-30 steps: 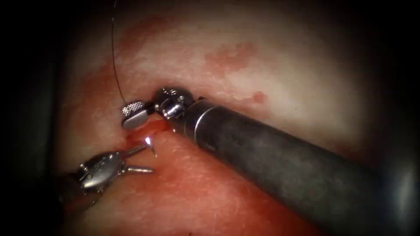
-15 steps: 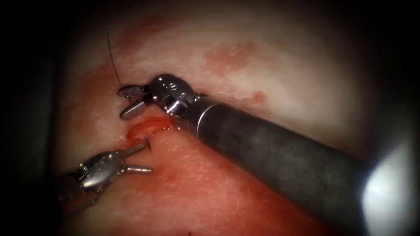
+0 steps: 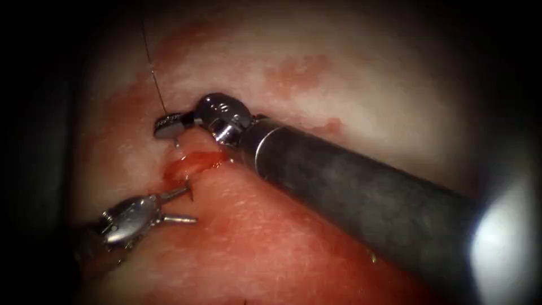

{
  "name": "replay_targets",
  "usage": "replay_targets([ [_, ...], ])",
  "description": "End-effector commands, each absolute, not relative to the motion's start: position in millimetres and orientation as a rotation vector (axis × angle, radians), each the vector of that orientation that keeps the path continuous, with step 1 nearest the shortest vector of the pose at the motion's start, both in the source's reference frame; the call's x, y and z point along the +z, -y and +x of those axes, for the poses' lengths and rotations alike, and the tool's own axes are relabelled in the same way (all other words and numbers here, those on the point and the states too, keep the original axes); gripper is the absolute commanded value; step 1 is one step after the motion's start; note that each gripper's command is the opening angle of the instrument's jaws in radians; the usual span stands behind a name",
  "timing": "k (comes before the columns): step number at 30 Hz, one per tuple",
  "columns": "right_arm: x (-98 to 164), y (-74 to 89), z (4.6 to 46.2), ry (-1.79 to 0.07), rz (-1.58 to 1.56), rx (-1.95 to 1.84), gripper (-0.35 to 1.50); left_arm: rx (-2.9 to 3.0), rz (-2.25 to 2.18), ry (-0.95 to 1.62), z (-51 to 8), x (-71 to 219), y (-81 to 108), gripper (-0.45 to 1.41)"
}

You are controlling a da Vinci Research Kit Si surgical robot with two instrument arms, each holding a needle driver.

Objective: Wound Closure

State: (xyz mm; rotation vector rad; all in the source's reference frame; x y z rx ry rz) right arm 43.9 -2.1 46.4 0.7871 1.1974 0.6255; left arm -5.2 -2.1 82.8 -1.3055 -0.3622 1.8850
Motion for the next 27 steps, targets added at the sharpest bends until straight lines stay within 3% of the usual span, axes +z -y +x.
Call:
replay_targets([
  [1, 46.5, 1.6, 44.9, -1.183, 0.820, 0.643, -0.35, 1.885, -1.308, 0.365, -5.7, 83.5, 2.2, 0.34],
  [7, 46.2, 3.6, 44.9, -1.090, 0.947, 0.682, -0.35, 1.886, -1.308, 0.366, -5.7, 83.5, 2.2, 0.34],
  [15, 45.3, 5.6, 44.1, -1.112, 0.979, 0.678, -0.35, 1.886, -1.308, 0.366, -5.7, 83.4, 2.3, 0.34],
  [16, 45.4, 5.3, 44.0, -1.125, 0.973, 0.689, -0.15, 1.886, -1.307, 0.366, -5.7, 83.3, 2.4, 0.34],
  [18, 45.7, 4.6, 43.8, -1.152, 0.960, 0.726, 0.54, 1.881, -1.302, 0.366, -5.6, 83.0, 2.6, 0.34],
  [20, 46.2, 3.0, 43.4, -1.199, 0.939, 0.777, 1.04, 1.962, -1.325, 0.300, -5.3, 82.2, 3.1, 0.32],
  [27, 47.0, 0.2, 41.2, -1.258, 0.816, 0.739, 1.04, 2.136, -1.334, 0.086, -5.1, 79.9, 4.3, 0.31],
])
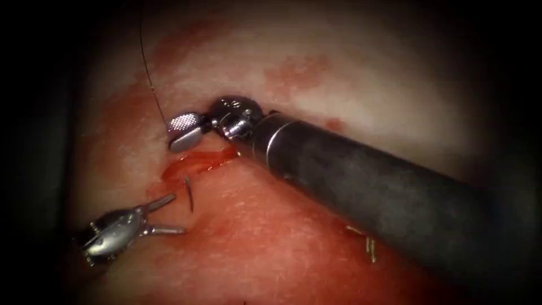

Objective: Wound Closure

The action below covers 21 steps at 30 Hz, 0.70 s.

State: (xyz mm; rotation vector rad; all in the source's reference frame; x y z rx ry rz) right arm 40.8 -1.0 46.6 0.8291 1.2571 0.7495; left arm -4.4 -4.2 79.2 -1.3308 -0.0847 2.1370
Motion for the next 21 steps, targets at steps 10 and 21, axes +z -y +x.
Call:
replay_targets([
  [10, 47.1, -0.5, 40.0, -1.260, 0.768, 0.750, 1.03, 2.275, -1.306, -0.298, -5.9, 78.6, 1.5, 0.36],
  [21, 47.4, -0.7, 39.7, -1.272, 0.756, 0.756, 0.98, 2.306, -1.289, -0.475, -7.0, 79.4, 0.8, 0.39],
])
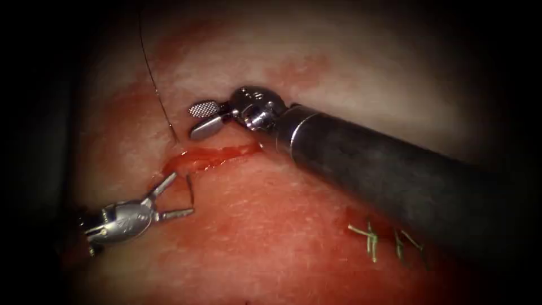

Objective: Wound Closure

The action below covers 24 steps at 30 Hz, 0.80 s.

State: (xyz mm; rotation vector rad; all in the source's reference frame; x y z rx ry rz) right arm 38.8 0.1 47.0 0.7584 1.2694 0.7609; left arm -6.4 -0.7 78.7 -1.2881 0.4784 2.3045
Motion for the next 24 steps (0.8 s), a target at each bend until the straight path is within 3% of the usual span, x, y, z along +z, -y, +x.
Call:
replay_targets([
  [1, 47.4, -0.7, 39.7, -1.272, 0.755, 0.757, 0.98, 2.308, -1.292, -0.482, -7.1, 79.4, 0.7, 0.39],
  [13, 47.8, -0.6, 39.5, -1.268, 0.740, 0.761, 0.94, 2.319, -1.349, -0.493, -9.1, 79.8, 0.2, 0.29],
  [15, 47.9, -0.6, 39.5, -1.268, 0.739, 0.761, 0.94, 2.316, -1.352, -0.494, -9.2, 79.8, 0.1, 0.17],
  [17, 47.9, -0.6, 39.5, -1.267, 0.738, 0.761, 0.93, 2.316, -1.356, -0.491, -9.1, 79.8, 0.0, -0.06],
  [19, 48.0, -0.6, 39.4, -1.267, 0.738, 0.761, 0.93, 2.316, -1.367, -0.486, -8.9, 79.7, 0.0, -0.45],
  [24, 48.0, -0.6, 39.4, -1.266, 0.736, 0.763, 0.89, 2.255, -1.420, -0.407, -8.5, 79.5, 0.1, -0.45],
])
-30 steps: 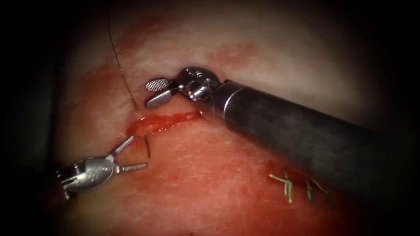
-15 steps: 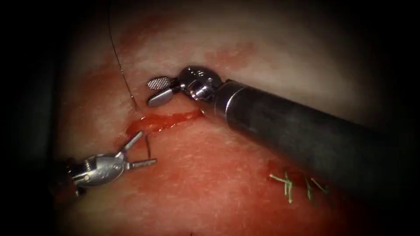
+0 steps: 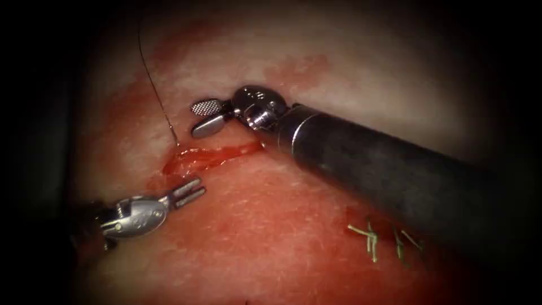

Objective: Wound Closure

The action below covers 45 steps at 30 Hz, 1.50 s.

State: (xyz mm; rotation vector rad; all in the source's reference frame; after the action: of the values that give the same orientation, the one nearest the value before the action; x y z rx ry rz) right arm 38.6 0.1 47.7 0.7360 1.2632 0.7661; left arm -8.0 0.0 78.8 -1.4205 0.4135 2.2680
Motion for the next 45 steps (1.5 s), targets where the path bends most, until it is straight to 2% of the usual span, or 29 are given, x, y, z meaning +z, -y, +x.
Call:
replay_targets([
  [1, 48, -0.5, 39.5, -1.266, 0.736, 0.763, 0.89, 2.225, -1.450, -0.364, -8.5, 79, 0.2, -0.45],
  [6, 48, 0.0, 39.5, -1.278, 0.733, 0.764, 0.93, 2.017, -1.555, -0.081, -8.7, 79, 0.5, -0.45],
  [7, 48, 0.2, 39.5, -1.284, 0.731, 0.765, 0.93, 1.928, -1.582, 0.044, -8.9, 78, 0.7, -0.45],
  [14, 48, 0.9, 39.2, -1.291, 0.738, 0.779, 0.89, 1.706, -1.622, 0.392, -9.3, 75, 1.1, -0.45],
  [19, 48, 1.4, 39.0, -1.290, 0.743, 0.787, 0.88, 1.675, -1.647, 0.472, -9.4, 73, 1.0, -0.45],
  [22, 48, 1.7, 38.5, -1.290, 0.747, 0.784, 0.89, 1.709, -1.644, 0.420, -9.4, 71, 1.1, -0.45],
  [26, 46, 3.4, 36.5, -1.236, 0.647, 0.874, 0.77, 1.924, -1.681, 0.154, -9.4, 70, 1.0, -0.45],
  [29, 45, 4.3, 35.7, -1.226, 0.633, 0.930, 0.61, 2.012, -1.670, 0.039, -9.4, 69, 0.5, -0.45],
  [34, 43, 5.6, 35.0, -1.200, 0.744, 1.060, 0.61, 2.145, -1.668, -0.217, -9.2, 67, -2.4, -0.45],
  [45, 42, 4.1, 34.5, -1.208, 0.790, 1.118, 0.69, 2.237, -1.672, -0.386, -8.7, 68, -6.8, -0.45],
])
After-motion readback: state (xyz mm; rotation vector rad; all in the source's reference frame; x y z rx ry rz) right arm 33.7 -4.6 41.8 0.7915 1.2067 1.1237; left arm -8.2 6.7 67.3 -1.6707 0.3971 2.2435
